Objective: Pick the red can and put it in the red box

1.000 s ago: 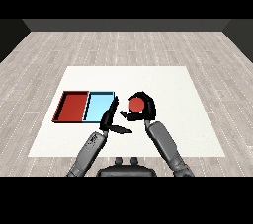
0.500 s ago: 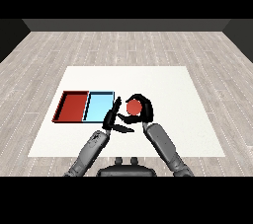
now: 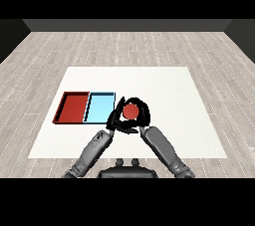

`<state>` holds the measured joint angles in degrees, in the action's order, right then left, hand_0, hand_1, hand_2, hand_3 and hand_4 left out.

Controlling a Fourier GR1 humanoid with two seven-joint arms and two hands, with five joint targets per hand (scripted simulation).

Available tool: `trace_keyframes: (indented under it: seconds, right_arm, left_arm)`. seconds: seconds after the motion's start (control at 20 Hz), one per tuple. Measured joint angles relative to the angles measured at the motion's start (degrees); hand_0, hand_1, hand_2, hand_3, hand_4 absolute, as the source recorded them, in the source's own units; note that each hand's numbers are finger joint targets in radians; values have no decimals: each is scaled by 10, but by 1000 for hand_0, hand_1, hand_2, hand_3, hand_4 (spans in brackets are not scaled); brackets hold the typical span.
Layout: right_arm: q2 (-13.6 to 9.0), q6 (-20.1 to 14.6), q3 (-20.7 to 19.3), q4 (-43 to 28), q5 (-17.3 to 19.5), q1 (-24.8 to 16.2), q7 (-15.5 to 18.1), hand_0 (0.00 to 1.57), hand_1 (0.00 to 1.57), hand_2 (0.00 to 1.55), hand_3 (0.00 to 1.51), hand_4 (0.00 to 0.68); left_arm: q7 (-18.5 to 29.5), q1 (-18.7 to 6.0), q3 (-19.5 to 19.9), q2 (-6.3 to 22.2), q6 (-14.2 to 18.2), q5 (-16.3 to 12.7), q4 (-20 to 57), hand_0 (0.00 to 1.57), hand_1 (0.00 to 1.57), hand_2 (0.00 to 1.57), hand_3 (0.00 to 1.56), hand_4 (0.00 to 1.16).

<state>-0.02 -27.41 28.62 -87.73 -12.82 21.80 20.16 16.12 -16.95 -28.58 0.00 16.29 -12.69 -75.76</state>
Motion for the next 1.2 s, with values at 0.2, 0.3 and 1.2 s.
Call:
trace_keyframes:
  seconds: [0.2,0.3,1.2]
  right_arm:
    - [-3,-10,11,14,-14,11,11,1522,1522,1453,1406,648]
    - [-6,-19,13,13,-12,18,5,1521,1521,1456,1403,648]
    - [-7,-37,37,9,-10,21,3,1483,1483,1442,1392,642]
  left_arm:
    - [0,-13,-3,5,2,-15,13,0,0,0,0,0]
    - [11,-25,-4,7,4,-26,24,0,0,0,0,0]
    - [32,-56,-25,11,142,-86,69,1571,1571,1554,1474,1137]
